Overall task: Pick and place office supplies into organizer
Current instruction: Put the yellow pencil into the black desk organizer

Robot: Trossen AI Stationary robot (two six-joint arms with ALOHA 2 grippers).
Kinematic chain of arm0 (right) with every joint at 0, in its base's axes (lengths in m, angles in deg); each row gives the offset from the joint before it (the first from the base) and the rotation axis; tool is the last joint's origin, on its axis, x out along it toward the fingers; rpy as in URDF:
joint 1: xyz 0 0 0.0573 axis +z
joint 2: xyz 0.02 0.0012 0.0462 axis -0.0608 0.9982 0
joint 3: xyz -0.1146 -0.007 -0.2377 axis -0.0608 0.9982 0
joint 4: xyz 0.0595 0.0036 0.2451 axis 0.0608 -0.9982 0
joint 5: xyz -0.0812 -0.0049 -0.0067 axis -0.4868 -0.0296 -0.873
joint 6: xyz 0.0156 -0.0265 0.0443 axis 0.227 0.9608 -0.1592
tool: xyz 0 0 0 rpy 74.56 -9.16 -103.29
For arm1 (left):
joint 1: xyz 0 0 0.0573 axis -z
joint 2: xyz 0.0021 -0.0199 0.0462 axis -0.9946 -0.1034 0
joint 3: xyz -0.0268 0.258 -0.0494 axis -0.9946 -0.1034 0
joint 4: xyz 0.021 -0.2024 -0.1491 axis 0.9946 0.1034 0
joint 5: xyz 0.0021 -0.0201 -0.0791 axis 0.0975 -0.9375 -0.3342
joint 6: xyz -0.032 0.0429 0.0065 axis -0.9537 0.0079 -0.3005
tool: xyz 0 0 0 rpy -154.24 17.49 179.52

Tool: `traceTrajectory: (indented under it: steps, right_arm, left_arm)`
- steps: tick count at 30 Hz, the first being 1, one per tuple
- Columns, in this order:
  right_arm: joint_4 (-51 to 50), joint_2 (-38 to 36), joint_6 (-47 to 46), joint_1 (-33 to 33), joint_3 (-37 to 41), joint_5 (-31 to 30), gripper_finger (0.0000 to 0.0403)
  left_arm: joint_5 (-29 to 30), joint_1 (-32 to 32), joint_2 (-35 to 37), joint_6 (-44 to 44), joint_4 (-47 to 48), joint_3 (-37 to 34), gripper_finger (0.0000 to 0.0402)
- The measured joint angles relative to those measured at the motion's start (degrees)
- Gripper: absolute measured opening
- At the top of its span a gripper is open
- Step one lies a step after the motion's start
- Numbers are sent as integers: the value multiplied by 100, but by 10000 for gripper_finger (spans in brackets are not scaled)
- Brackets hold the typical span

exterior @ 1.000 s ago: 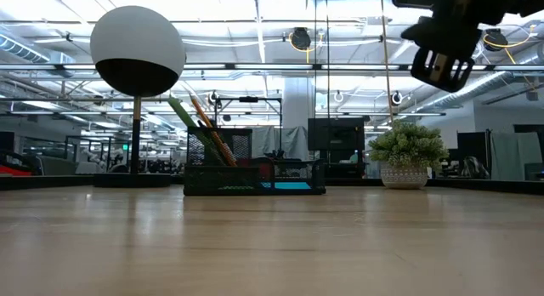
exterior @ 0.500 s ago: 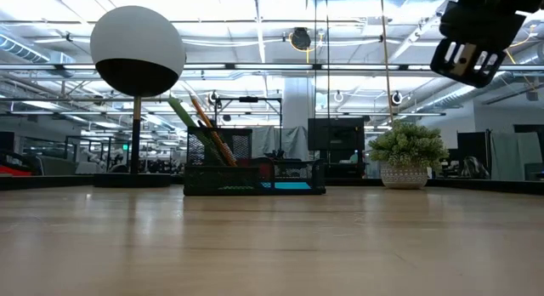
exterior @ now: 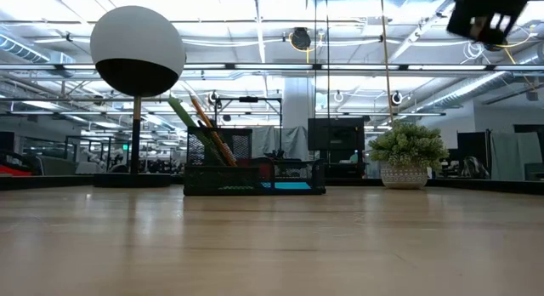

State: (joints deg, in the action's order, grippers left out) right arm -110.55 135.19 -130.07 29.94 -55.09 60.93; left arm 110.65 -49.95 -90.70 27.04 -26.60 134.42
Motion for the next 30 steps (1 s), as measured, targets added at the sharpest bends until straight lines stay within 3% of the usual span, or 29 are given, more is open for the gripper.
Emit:
traceTrajectory:
  steps: [3, 7, 13, 19, 30]
  right_arm:
    - [-665, 84, -95, 187, -472, -400, 118]
    - [-1284, 515, -348, 350, -887, -467, 118]
    - [-2277, 1597, -660, 452, -1707, -25, 118]
    - [-3618, 2511, -838, 592, -2815, -12, 118]
    - [-4292, 3333, -1124, 924, -3707, 431, 118]
  left_arm:
    - [-2, 0, 0, 0, 0, 0, 196]
    - [-22, 0, 0, 0, 0, 0, 196]
    - [-24, 0, 0, 0, 4, 0, 196]
    - [-28, 0, 0, 0, 4, 0, 196]
    - [-33, 4, 0, 0, 11, 0, 196]
